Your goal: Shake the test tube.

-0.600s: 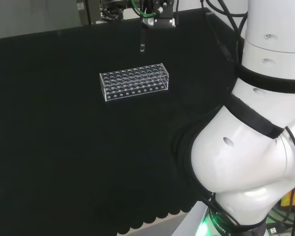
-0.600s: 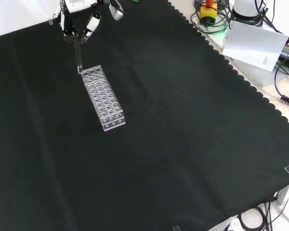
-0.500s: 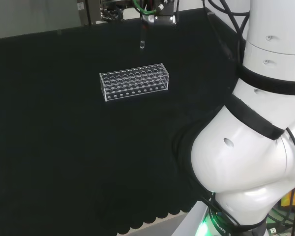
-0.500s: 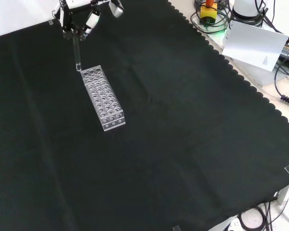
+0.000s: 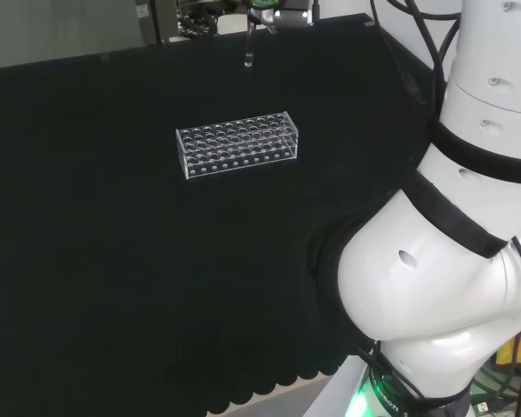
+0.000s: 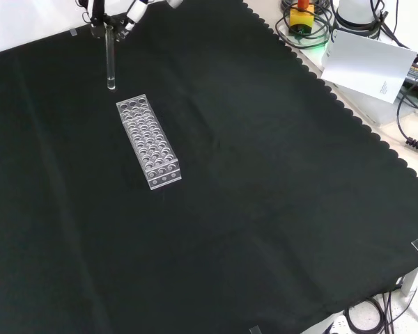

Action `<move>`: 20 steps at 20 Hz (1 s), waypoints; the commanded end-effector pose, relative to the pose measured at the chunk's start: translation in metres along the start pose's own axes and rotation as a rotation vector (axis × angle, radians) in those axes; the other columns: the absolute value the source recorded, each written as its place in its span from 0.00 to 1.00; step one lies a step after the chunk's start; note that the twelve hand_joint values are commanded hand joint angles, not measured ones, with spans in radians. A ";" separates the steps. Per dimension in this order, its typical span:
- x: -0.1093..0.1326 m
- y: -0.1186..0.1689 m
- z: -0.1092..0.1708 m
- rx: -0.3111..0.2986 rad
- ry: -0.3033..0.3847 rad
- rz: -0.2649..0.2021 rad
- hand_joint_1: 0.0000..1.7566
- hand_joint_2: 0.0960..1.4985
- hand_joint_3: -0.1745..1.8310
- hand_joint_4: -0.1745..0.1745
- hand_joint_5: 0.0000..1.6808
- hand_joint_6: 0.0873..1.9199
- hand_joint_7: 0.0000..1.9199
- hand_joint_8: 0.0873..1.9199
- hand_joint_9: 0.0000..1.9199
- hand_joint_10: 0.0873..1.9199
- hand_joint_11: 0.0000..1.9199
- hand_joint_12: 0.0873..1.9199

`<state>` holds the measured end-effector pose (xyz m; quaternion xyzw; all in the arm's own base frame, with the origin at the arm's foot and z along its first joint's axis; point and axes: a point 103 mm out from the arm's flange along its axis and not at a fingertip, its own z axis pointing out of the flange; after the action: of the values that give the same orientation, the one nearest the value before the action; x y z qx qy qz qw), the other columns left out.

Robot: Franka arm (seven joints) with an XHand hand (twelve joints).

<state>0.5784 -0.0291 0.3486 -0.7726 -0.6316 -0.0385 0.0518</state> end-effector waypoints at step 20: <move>0.053 -0.017 -0.006 0.006 0.033 -0.090 0.81 0.63 0.09 0.00 0.76 0.11 0.68 0.41 0.66 0.15 0.36 0.64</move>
<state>0.5770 0.0615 0.3722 -0.7159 -0.6899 -0.0784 0.0733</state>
